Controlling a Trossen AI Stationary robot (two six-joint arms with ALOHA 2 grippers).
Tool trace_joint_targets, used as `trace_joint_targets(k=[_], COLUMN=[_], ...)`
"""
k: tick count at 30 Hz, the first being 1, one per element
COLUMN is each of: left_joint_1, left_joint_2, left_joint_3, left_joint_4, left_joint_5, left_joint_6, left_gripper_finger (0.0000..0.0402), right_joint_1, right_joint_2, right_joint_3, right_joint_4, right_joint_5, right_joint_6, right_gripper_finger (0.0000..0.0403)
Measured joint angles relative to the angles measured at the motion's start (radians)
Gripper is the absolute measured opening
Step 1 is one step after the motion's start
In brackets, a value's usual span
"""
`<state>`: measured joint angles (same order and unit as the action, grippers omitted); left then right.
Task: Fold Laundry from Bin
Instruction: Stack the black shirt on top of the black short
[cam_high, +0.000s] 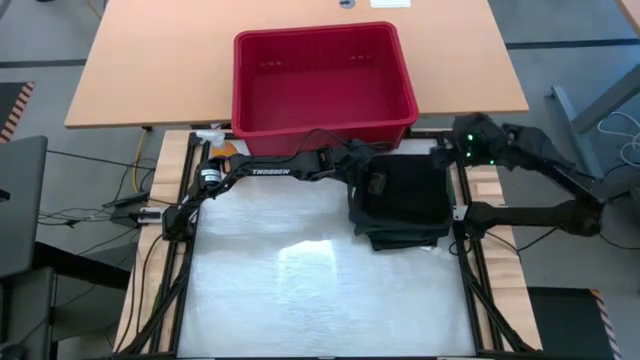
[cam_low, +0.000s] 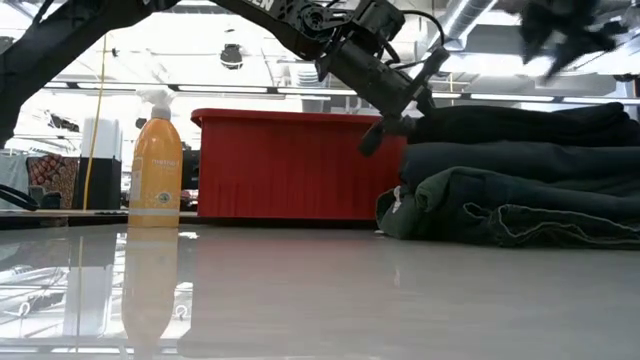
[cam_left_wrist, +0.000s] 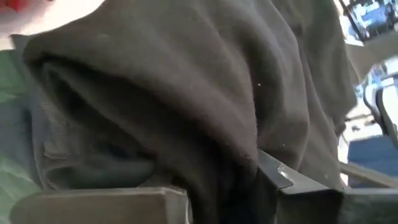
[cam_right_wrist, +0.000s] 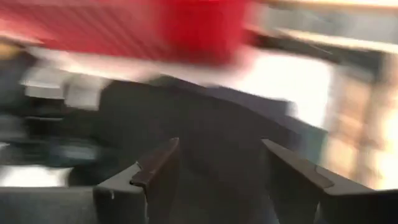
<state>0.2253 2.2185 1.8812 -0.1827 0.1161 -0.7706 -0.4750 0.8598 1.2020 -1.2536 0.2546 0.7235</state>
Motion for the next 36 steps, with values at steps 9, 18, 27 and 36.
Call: trace_joint_targets(k=[9, 18, 27, 36], left_joint_1=[0.019, 0.01, -0.039, -0.073], left_joint_2=[-0.026, -0.108, -0.174, -0.091], left_joint_3=[0.035, 0.035, 0.035, -0.069], left_joint_4=[-0.078, -0.188, -0.139, 0.169], left_joint_5=[0.087, 0.032, -0.182, -0.131], left_joint_6=[0.153, 0.254, 0.465, 0.462], left_gripper_finger=[0.0117, 0.012, 0.0121, 0.0121], right_joint_1=[0.345, 0.393, 0.378, 0.445], right_joint_2=[-0.111, -0.137, -0.122, -0.235], right_joint_3=[-0.446, -0.735, -0.737, -0.602], right_joint_4=[0.568, 0.893, 0.915, 0.782], right_joint_5=[0.137, 0.281, 0.212, 0.006], right_joint_6=[0.095, 0.028, -0.114, -0.13], right_gripper_finger=[0.0226, 0.0183, 0.0165, 0.0168])
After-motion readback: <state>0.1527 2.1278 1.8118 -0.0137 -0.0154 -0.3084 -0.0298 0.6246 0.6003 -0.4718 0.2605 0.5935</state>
